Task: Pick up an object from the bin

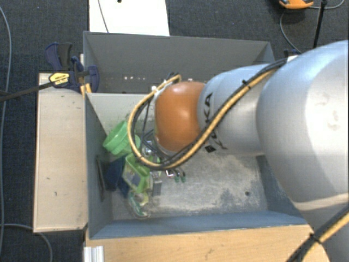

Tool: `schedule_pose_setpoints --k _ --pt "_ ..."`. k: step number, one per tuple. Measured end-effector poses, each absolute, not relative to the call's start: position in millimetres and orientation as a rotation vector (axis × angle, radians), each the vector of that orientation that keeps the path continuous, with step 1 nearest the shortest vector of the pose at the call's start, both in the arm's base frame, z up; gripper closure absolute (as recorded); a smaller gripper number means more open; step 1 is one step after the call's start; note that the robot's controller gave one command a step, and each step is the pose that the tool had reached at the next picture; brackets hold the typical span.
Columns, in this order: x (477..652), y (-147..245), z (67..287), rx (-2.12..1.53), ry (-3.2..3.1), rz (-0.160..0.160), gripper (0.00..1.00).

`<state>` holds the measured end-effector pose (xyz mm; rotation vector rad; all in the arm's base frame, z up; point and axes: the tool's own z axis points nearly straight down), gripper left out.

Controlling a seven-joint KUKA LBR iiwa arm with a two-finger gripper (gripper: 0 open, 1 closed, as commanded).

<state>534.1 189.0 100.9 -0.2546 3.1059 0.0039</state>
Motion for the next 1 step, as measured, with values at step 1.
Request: schedule_pose_setpoints --k 1 --pt "524.4 187.2 80.7 -0.26 3.124 0.003 1.0"
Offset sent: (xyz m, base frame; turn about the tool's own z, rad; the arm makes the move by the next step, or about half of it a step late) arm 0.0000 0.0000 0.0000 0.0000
